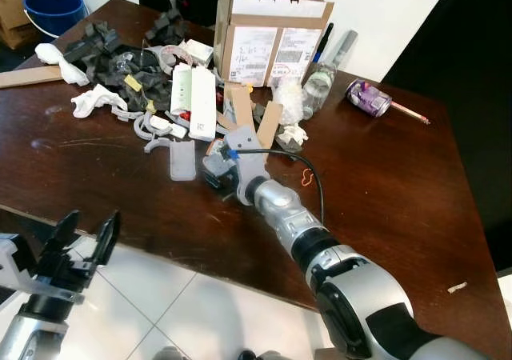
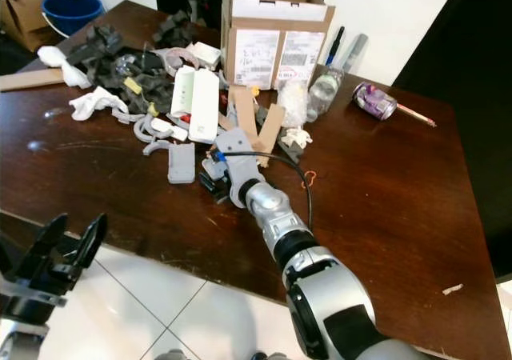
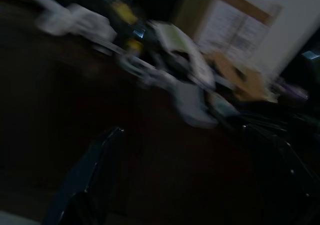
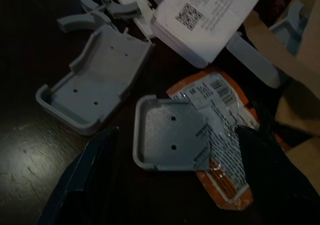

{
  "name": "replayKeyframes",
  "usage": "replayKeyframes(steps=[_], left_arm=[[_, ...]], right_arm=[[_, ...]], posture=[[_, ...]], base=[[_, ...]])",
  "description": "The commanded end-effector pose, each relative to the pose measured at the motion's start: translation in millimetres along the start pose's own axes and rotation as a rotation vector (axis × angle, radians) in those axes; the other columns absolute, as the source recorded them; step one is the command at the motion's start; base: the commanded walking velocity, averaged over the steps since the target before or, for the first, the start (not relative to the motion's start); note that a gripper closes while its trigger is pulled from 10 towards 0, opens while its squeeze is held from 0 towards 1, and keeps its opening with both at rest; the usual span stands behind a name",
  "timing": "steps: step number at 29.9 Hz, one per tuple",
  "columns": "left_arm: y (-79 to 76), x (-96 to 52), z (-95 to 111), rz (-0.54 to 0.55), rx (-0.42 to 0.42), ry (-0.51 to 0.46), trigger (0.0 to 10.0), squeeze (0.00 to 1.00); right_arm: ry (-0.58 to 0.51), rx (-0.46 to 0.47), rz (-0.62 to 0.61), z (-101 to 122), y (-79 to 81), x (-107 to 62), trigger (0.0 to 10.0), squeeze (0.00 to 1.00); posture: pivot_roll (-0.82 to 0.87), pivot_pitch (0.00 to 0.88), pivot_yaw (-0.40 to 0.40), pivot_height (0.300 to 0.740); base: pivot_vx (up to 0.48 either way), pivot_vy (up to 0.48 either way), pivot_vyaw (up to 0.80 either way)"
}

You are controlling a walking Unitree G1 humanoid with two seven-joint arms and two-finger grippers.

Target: Picking trash to rubbish bin

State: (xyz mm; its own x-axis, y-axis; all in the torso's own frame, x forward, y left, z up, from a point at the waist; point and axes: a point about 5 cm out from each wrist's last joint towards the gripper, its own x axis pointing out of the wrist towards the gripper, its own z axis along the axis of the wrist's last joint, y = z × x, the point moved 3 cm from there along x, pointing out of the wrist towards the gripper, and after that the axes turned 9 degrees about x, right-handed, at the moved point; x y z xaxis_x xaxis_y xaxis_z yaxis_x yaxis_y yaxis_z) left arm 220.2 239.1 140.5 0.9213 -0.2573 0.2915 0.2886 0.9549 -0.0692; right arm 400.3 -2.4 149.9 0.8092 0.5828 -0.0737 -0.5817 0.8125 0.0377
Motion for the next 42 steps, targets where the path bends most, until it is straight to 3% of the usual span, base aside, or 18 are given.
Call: replayKeyframes(steps=[1, 10, 20, 33, 40, 41, 42], left_arm=[[-17.1, -1.5, -1, -0.114, -0.057, 0.032, 10.0, 0.00], [-52.2, -8.3, 6, -0.360, -0.169, 0.098, 10.0, 0.00], [-58.4, -12.8, -3, -0.376, -0.162, 0.165, 10.0, 0.00], [-69.1, -7.5, 1, -0.429, -0.167, 0.169, 10.0, 0.00], [-71.6, -4.7, 5, -0.453, -0.165, 0.165, 10.0, 0.00], [-72.3, -4.3, 5, -0.456, -0.165, 0.165, 10.0, 0.00], [-72.3, -4.3, 5, -0.456, -0.165, 0.165, 10.0, 0.00]], right_arm=[[0.050, 0.018, -0.009, -13, -1.4, -2.3, 10.0, 0.00], [0.072, 0.023, 0.025, -18, 9.8, -0.7, 10.0, 0.00], [0.056, 0.125, 0.178, -21, 41.8, 1.7, 10.0, 0.00], [0.048, 0.105, 0.066, -18, 35.7, 5.2, 10.0, 0.00], [0.072, 0.086, 0.054, -26, 44.0, 5.2, 10.0, 0.00], [0.088, 0.068, 0.054, -30, 46.2, 4.5, 8.8, 0.00], [0.088, 0.068, 0.054, -30, 46.2, 4.5, 8.8, 0.00]], posture=[[0.35, 0.190, -0.153, 0.740], [0.35, 0.188, -0.150, 0.740], [0.35, 0.192, -0.153, 0.740], [0.35, 0.213, -0.156, 0.740], [0.34, 0.217, -0.153, 0.740], [0.34, 0.216, -0.154, 0.740], [0.34, 0.216, -0.154, 0.740]], base=[[0.000, 0.000, 0.00], [0.000, 0.000, 0.00], [0.000, 0.000, 0.00], [0.000, 0.000, 0.00], [0.000, 0.000, 0.00], [0.000, 0.000, 0.00], [0.000, 0.000, 0.00]])
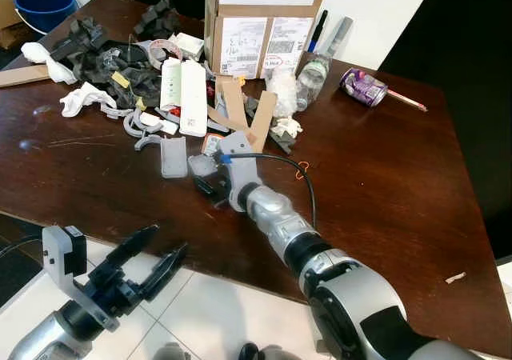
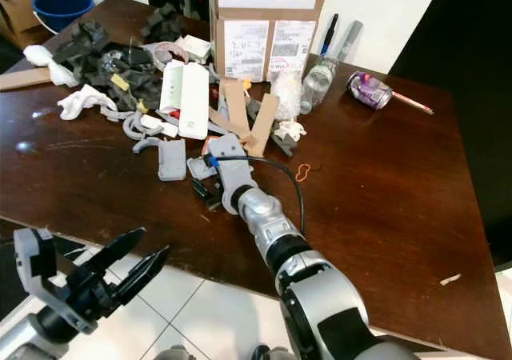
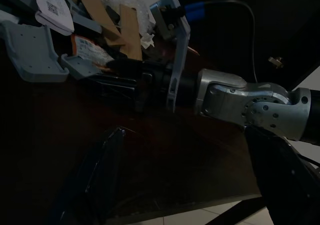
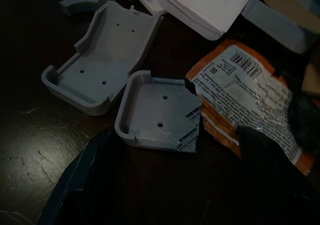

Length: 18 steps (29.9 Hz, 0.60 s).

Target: Picking trash to rubbish bin

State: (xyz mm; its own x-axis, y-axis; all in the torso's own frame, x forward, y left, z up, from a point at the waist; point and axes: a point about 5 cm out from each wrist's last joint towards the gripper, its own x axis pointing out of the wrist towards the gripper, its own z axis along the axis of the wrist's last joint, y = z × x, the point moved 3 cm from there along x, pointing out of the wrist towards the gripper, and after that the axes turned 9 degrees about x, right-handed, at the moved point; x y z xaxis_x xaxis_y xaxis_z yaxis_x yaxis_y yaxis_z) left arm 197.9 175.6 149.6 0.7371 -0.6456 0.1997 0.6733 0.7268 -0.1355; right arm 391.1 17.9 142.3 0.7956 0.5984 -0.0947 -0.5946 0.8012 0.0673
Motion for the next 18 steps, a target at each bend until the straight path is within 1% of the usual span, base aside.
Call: replayKeyframes(steps=[1, 3, 4, 7, 13, 16, 18], left_arm=[[-5.6, -0.4, -1, -0.033, 0.007, 0.032, 10.0, 0.00], [-5.6, -0.4, -1, -0.033, 0.007, 0.032, 10.0, 0.00], [-5.9, -0.3, -1, -0.034, 0.006, 0.032, 10.0, 0.00], [-6.9, -0.1, -1, -0.039, 0.005, 0.035, 10.0, 0.00], [-7.4, 0.4, -1, -0.042, 0.006, 0.036, 10.0, 0.00], [-7.6, 0.5, 0, -0.043, 0.008, 0.035, 10.0, 0.00], [-6.6, 1.9, 1, -0.041, 0.017, 0.035, 10.0, 0.00]], right_arm=[[0.071, 0.032, 0.033, -25, 24.7, 0.3, 8.8, 0.00], [0.071, 0.032, 0.033, -25, 24.7, 0.3, 8.8, 0.00], [0.083, 0.029, 0.036, -27, 25.6, -0.1, 0.0, 0.00], [0.112, 0.023, 0.037, -33, 26.7, -1.2, 0.0, 0.00], [0.124, 0.024, 0.044, -36, 26.2, -2.3, 0.0, 0.00], [0.127, 0.020, 0.033, -37, 22.3, -3.4, 0.0, 0.00], [0.122, 0.041, 0.008, -37, 15.2, -4.7, 0.0, 0.00]], posture=[[0.34, 0.216, -0.154, 0.740], [0.34, 0.216, -0.154, 0.740], [0.34, 0.216, -0.155, 0.740], [0.35, 0.214, -0.157, 0.740], [0.35, 0.214, -0.157, 0.740], [0.34, 0.212, -0.156, 0.740], [0.34, 0.211, -0.154, 0.740]], base=[[0.000, 0.000, 0.00], [0.000, 0.000, 0.00], [0.000, 0.000, 0.00], [0.000, 0.000, 0.00], [0.000, 0.000, 0.00], [0.000, 0.000, 0.00], [0.000, 0.000, 0.00]])
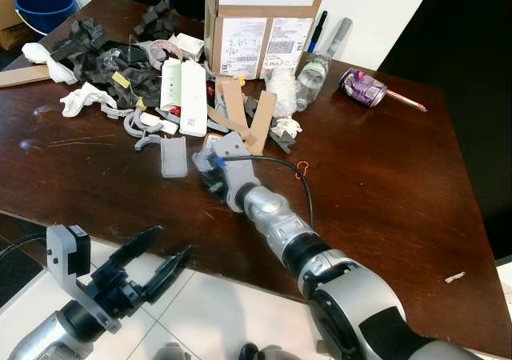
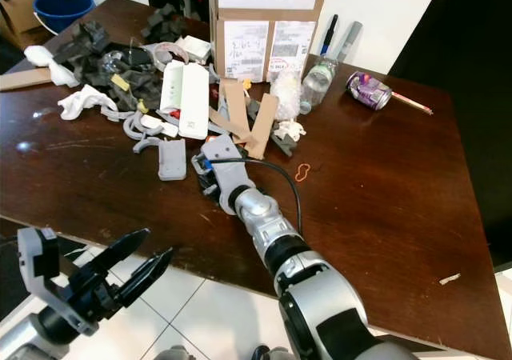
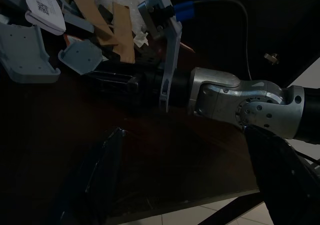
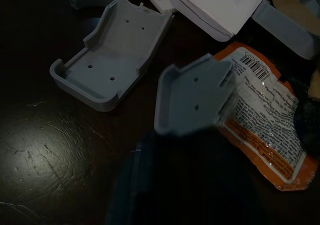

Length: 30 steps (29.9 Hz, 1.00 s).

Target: Picking trash to rubbish bin

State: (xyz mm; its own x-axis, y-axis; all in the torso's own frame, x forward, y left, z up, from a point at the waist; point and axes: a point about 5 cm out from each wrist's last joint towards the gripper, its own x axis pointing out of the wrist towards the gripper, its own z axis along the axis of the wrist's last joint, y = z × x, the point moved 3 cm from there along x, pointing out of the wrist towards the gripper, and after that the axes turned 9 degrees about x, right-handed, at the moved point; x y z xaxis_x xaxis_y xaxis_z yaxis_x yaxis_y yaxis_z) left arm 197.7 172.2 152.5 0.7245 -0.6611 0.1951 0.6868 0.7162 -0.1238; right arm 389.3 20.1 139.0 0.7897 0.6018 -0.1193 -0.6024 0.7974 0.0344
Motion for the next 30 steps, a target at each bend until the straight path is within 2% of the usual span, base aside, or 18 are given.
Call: replayKeyframes(steps=[1, 5, 15, 16, 17, 18, 19, 21, 23, 24, 29, 30], left_arm=[[-3.6, -0.6, -1, -0.022, 0.009, 0.027, 10.0, 0.00], [-1.1, 3.1, 3, -0.019, 0.028, 0.014, 10.0, 0.00], [-0.3, 3.8, 4, -0.019, 0.032, 0.012, 10.0, 0.00], [0.4, 4.9, 6, -0.022, 0.038, 0.009, 10.0, 0.00], [0.4, 4.9, 6, -0.022, 0.038, 0.009, 10.0, 0.00], [0.8, 5.7, 6, -0.023, 0.042, 0.007, 10.0, 0.00], [0.9, 6.3, 7, -0.025, 0.044, 0.006, 10.0, 0.00], [0.9, 6.3, 7, -0.025, 0.044, 0.006, 10.0, 0.00], [-0.4, 6.9, 8, -0.029, 0.046, 0.003, 10.0, 0.00], [-1.2, 7.3, 9, -0.030, 0.047, 0.001, 10.0, 0.00], [-3.7, 8.6, 10, -0.036, 0.047, -0.004, 10.0, 0.00], [-4.8, 9.0, 10, -0.038, 0.047, -0.005, 10.0, 0.00]], right_arm=[[0.097, 0.075, 0.006, -33, 13.7, -4.1, 0.0, 0.00], [0.059, 0.126, -0.017, -27, 3.2, -5.8, 0.0, 0.00], [0.053, 0.134, -0.019, -26, 1.2, -6.3, 0.0, 0.00], [0.056, 0.173, -0.015, -27, -2.0, -7.5, 8.3, 0.00], [0.056, 0.173, -0.015, -27, -2.0, -7.5, 8.3, 0.00], [0.008, 0.235, -0.012, -20, -4.8, -7.3, 10.0, 1.00], [-0.051, 0.308, -0.012, -10, -7.3, -6.6, 10.0, 1.00], [-0.051, 0.308, -0.012, -10, -7.3, -6.6, 10.0, 1.00], [-0.166, 0.407, -0.030, 13, -13.0, -4.7, 10.0, 1.00], [-0.197, 0.426, -0.029, 20, -13.4, -3.7, 10.0, 1.00], [-0.254, 0.429, 0.011, 37, -8.1, -1.4, 10.0, 1.00], [-0.260, 0.388, 0.070, 40, 1.3, -0.5, 10.0, 1.00]], posture=[[0.34, 0.211, -0.154, 0.740], [0.34, 0.208, -0.149, 0.740], [0.33, 0.207, -0.148, 0.740], [0.33, 0.205, -0.144, 0.740], [0.33, 0.205, -0.144, 0.740], [0.33, 0.206, -0.143, 0.740], [0.33, 0.210, -0.145, 0.740], [0.33, 0.210, -0.145, 0.740], [0.33, 0.214, -0.146, 0.740], [0.33, 0.214, -0.146, 0.740], [0.34, 0.222, -0.149, 0.740], [0.33, 0.227, -0.153, 0.740]], base=[[0.000, 0.000, 0.00], [0.000, 0.000, 0.00], [0.000, 0.000, 0.00], [0.000, 0.000, 0.00], [0.000, 0.000, 0.00], [0.000, 0.000, 0.00], [0.000, 0.000, 0.00], [0.000, 0.000, 0.00], [0.000, 0.000, 0.00], [0.000, 0.000, 0.00], [0.000, 0.000, 0.00], [0.000, 0.000, 0.00]])
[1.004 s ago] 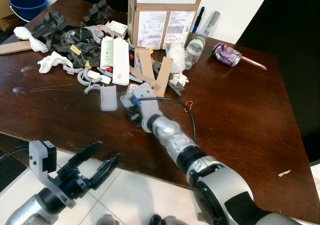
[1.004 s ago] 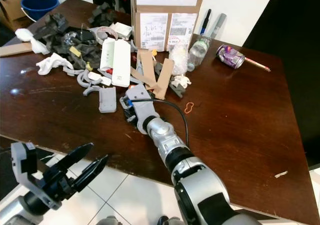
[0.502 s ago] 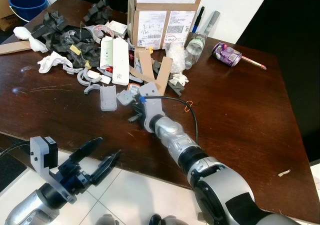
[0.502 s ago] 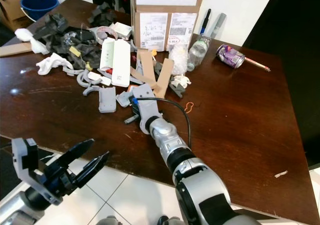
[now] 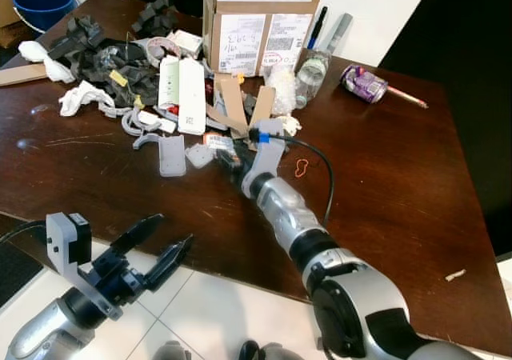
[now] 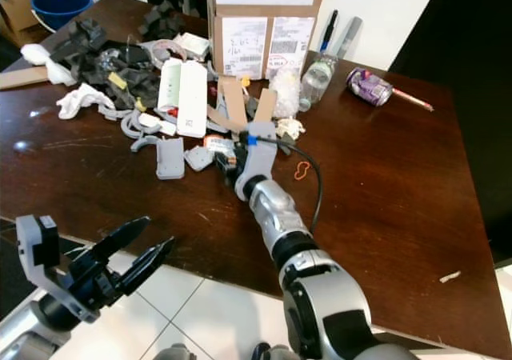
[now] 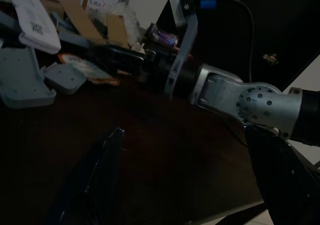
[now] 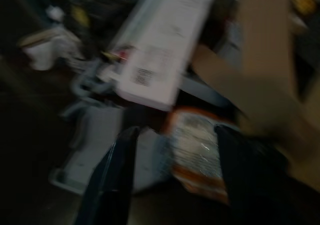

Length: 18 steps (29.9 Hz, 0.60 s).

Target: Picking trash to rubbish bin

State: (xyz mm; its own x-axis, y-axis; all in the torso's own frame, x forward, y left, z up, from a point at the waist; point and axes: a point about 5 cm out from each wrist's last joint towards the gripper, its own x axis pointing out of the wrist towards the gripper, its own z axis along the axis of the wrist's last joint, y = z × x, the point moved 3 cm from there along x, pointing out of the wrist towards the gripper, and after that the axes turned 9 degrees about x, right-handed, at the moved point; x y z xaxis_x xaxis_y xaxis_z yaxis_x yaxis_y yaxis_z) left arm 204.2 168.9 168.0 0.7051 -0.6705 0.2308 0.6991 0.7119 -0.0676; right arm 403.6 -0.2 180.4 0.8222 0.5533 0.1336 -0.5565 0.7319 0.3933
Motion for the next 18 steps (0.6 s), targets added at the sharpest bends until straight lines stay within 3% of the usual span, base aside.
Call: replayKeyframes(steps=[1, 4, 5, 9, 11, 12, 13, 15, 16, 18], left_arm=[[-6.1, -0.7, -3, -0.018, -0.007, 0.028, 10.0, 0.00], [-8.1, 0.6, -3, -0.023, -0.009, 0.024, 10.0, 0.00], [-8.1, 0.6, -3, -0.023, -0.009, 0.024, 10.0, 0.00], [-10.6, 3.1, -3, -0.028, -0.011, 0.017, 10.0, 0.00], [-11.1, 3.4, -3, -0.029, -0.011, 0.016, 10.0, 0.00], [-11.6, 3.7, -3, -0.030, -0.011, 0.015, 10.0, 0.00], [-11.8, 4.1, -3, -0.030, -0.011, 0.013, 10.0, 0.00], [-11.9, 4.3, -2, -0.030, -0.011, 0.011, 10.0, 0.00], [-11.8, 4.4, -2, -0.029, -0.010, 0.011, 10.0, 0.00], [-11.5, 4.1, -2, -0.027, -0.009, 0.009, 10.0, 0.00]], right_arm=[[0.024, -0.010, 0.135, -15, 32.9, 3.7, 10.0, 1.00], [0.064, -0.096, 0.330, -29, 65.4, 0.4, 10.0, 1.00], [0.064, -0.096, 0.330, -29, 65.4, 0.4, 10.0, 1.00], [0.110, -0.120, 0.433, -45, 92.2, -2.5, 10.0, 1.00], [0.113, -0.121, 0.450, -47, 95.9, -3.3, 10.0, 1.00], [0.119, -0.121, 0.479, -50, 101.4, -4.9, 10.0, 0.89], [0.131, -0.125, 0.532, -54, 109.0, -8.5, 10.0, 0.56], [0.139, -0.127, 0.569, -57, 114.1, -11.1, 10.0, 0.56], [0.149, -0.132, 0.602, -60, 117.9, -14.0, 10.0, 0.00], [0.162, -0.153, 0.627, -64, 121.1, -17.0, 10.0, 0.00]], posture=[[0.33, 0.229, -0.154, 0.740], [0.33, 0.235, -0.161, 0.740], [0.33, 0.235, -0.161, 0.740], [0.33, 0.239, -0.169, 0.740], [0.33, 0.240, -0.170, 0.740], [0.33, 0.240, -0.171, 0.740], [0.33, 0.242, -0.174, 0.740], [0.33, 0.242, -0.174, 0.740], [0.33, 0.242, -0.177, 0.740], [0.32, 0.243, -0.178, 0.740]], base=[[0.000, 0.000, 0.00], [0.000, 0.000, 0.00], [0.000, 0.000, 0.00], [0.000, 0.000, 0.00], [0.000, 0.000, 0.00], [0.000, 0.000, 0.00], [0.000, 0.000, 0.00], [0.000, 0.000, 0.00], [0.000, 0.000, 0.00], [0.000, 0.000, 0.00]])
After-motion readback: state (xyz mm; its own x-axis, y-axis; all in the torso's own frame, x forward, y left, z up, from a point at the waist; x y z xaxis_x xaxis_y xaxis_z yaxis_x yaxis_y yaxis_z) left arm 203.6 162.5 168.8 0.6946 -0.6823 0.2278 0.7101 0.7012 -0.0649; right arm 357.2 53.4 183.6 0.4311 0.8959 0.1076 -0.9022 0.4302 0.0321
